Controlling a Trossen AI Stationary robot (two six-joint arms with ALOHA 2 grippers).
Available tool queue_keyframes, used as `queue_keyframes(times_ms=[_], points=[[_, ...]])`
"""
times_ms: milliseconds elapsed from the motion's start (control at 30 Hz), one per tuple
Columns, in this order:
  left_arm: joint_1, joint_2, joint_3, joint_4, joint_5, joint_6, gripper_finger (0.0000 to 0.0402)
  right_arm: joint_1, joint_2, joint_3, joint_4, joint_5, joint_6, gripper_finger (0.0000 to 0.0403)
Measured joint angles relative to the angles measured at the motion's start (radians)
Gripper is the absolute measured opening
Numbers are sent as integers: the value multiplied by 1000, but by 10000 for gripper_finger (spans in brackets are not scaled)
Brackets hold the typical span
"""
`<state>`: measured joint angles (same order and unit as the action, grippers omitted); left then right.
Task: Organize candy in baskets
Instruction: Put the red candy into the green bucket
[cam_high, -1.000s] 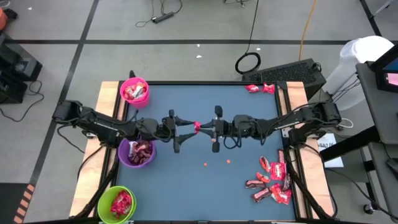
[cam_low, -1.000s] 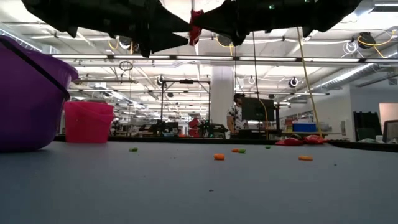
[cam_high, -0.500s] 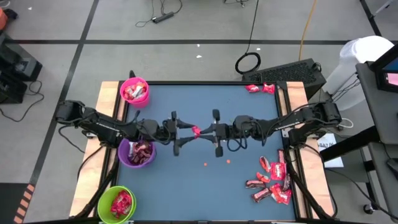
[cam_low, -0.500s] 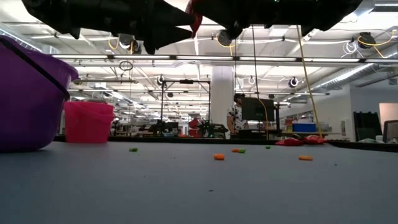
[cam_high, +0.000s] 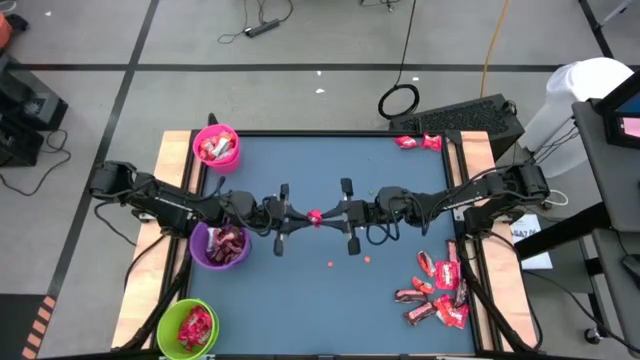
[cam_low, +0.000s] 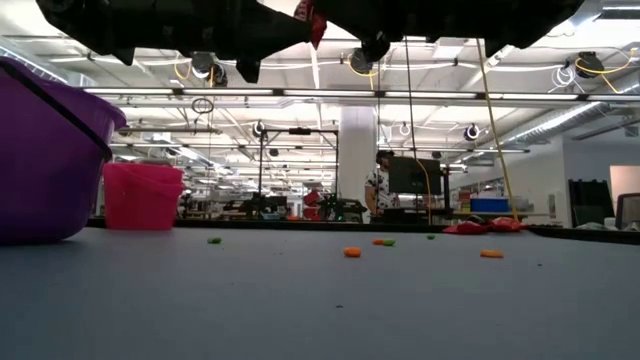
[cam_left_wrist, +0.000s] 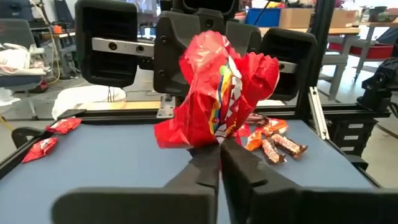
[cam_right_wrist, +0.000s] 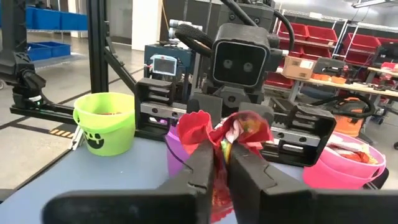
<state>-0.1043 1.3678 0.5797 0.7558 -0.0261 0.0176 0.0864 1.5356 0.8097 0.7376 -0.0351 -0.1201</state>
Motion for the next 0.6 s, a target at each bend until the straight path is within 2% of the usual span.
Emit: queue_keyframes(times_ms=[367,500,600], points=[[0,-2,0,-42,-12,17,4,8,-10,1,-57,3,4,166],[0,-3,0,-113,-46,17,3,8,-74,0,-197,25,-26,194],[-9,-25,1,-194,-45,17,2,8,-150,1,-340,96,-23,205]])
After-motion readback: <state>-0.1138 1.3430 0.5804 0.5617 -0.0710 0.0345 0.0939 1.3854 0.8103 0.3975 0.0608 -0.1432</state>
